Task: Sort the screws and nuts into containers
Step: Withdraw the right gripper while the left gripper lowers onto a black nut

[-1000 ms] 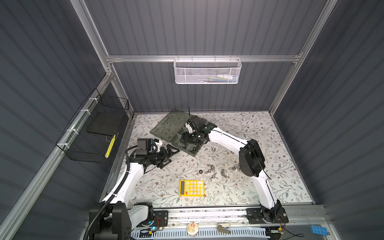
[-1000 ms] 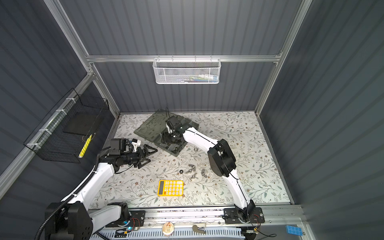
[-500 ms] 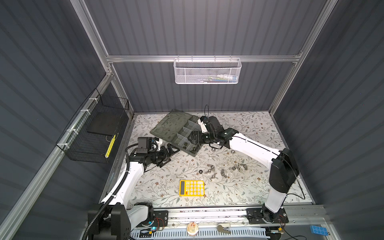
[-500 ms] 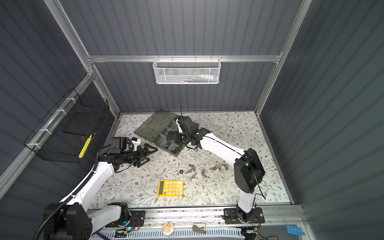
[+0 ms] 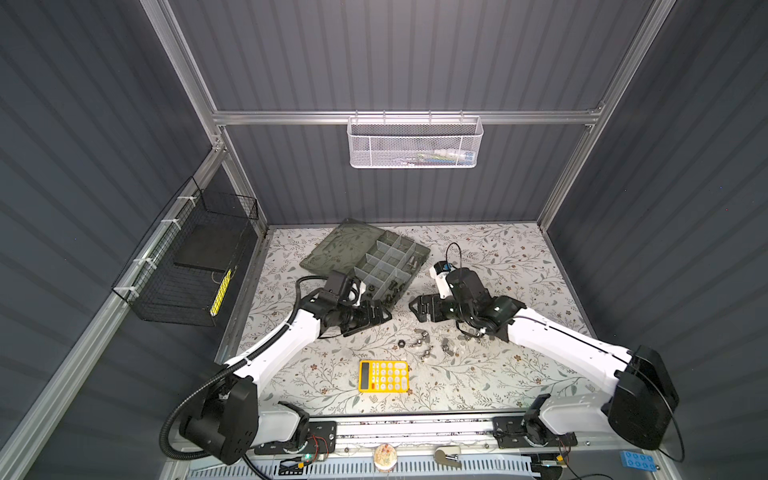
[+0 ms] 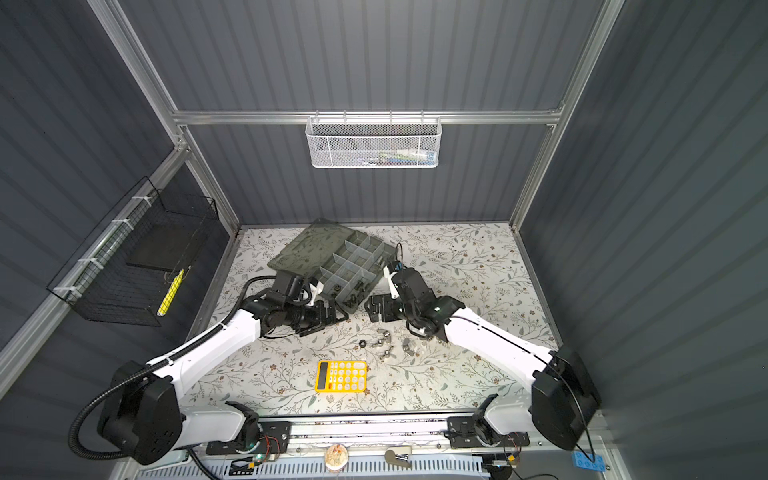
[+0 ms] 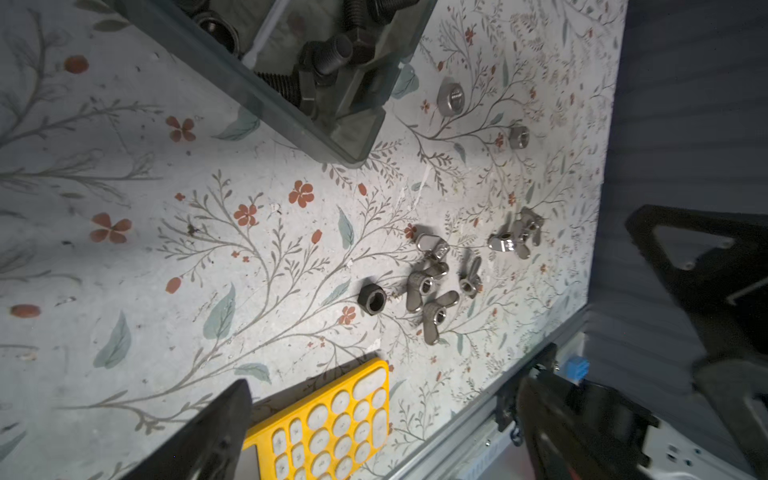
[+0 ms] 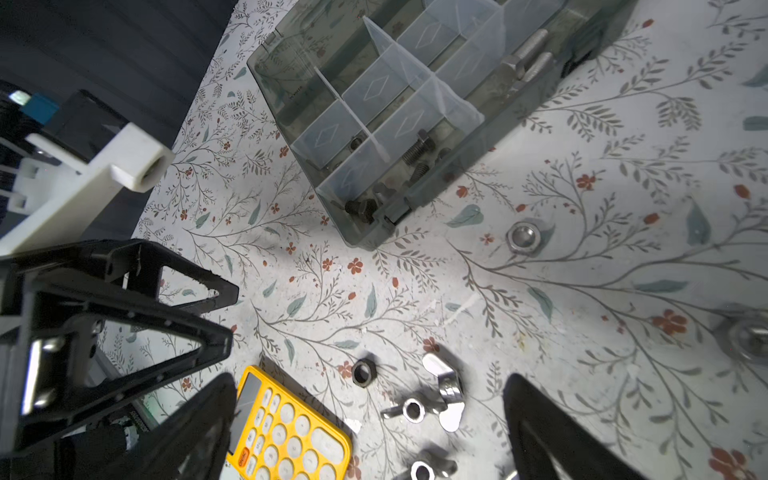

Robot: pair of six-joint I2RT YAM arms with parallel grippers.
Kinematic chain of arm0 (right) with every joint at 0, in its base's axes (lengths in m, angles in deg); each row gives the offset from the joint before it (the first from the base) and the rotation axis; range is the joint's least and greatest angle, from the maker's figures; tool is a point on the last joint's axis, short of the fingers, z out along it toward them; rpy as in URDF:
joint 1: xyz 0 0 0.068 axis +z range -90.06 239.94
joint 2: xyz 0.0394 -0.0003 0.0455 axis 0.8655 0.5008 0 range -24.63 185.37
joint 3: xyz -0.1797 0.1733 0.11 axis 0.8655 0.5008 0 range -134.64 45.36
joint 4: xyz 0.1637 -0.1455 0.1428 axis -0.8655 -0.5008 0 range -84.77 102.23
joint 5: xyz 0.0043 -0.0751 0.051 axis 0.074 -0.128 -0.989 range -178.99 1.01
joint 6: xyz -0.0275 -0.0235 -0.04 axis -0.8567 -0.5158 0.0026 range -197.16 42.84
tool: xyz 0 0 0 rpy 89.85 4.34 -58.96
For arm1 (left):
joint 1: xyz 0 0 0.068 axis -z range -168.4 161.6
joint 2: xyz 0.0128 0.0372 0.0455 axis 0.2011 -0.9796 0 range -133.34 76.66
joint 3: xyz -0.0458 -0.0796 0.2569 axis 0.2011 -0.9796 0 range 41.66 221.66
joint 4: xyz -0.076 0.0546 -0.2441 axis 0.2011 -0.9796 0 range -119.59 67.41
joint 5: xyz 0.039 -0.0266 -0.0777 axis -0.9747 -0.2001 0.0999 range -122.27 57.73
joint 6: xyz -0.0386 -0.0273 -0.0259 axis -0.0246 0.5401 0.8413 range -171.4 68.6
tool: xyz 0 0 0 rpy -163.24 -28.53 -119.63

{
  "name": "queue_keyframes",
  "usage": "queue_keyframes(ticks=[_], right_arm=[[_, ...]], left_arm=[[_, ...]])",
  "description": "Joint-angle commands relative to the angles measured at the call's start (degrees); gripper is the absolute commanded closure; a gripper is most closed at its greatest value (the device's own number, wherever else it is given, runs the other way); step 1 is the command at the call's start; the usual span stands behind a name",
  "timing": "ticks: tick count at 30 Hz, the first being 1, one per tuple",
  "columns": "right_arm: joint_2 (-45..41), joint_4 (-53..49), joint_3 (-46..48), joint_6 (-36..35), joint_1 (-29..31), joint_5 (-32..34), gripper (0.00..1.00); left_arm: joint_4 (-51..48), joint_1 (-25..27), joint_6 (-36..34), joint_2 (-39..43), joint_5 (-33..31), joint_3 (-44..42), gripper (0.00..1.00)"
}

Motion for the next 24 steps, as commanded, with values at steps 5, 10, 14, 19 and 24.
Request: queue_keyframes(ticks=[5,10,14,19,24], right_arm=[[-8.3,-0.1,7.1,0.0,-0.6,2.9,0.01],[-12.8,0.0,10.5,1.0,-1.2,3.2,0.01],[-14.5,-0.1,11.9,1.5,-1.8,3.0,0.01],[-15.3,0.0,12.7,1.6,-2.3,2.6,0.01],[-15.2,0.6,13.2,1.7,-2.7,2.4,0.01]], left_arm=[[-1.2,10.5,-2.7,-6.8,-12.4,2.6,0.07],[0.7,15.7,-2.4,-12.5,-16.6,3.9,0.15],[0.8,18.1,-2.9,-16.5,-19.9,5.7,0.21],[1.0,19.3,-3.7,-19.5,-22.8,7.1,0.29],[0.7,20.2,-5.1,-22.7,-24.6,8.9,0.4]])
